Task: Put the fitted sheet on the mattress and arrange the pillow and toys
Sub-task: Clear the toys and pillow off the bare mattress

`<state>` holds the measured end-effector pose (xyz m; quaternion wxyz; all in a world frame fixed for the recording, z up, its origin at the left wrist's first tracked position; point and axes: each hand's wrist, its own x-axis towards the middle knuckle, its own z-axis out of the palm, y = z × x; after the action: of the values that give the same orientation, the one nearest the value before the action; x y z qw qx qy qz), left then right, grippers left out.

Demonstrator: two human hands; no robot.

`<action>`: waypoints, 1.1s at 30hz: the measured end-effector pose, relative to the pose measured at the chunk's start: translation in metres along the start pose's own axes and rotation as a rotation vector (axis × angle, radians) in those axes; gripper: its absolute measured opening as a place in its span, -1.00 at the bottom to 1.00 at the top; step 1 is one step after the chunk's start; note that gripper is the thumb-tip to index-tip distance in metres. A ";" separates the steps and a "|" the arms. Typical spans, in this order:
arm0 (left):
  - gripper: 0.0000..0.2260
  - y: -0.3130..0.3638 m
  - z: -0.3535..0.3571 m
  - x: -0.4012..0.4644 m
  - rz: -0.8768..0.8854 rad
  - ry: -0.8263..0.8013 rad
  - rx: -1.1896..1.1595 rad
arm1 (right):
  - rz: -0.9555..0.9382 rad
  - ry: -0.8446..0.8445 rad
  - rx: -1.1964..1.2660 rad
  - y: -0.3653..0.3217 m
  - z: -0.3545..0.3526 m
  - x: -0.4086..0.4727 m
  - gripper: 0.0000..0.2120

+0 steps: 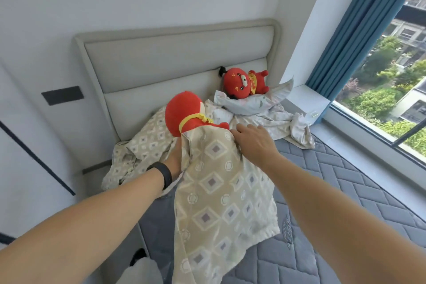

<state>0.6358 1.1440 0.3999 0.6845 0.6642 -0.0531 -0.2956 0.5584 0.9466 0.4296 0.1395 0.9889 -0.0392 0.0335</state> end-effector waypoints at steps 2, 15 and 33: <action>-0.70 0.016 -0.024 0.034 -0.039 0.000 -0.050 | -0.024 0.064 -0.048 0.000 -0.011 0.050 -0.81; -0.72 0.220 -0.186 0.317 0.158 0.024 -0.065 | -0.107 0.228 -0.317 0.006 -0.073 0.430 -0.82; -0.36 0.095 -0.325 0.460 0.181 0.183 0.341 | 0.289 -0.290 0.504 -0.115 0.189 0.565 -0.66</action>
<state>1.1962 1.2055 0.3057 0.5879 0.7872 -0.0994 -0.1578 1.1405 0.9654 0.2605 -0.1232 0.9709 -0.1893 -0.0794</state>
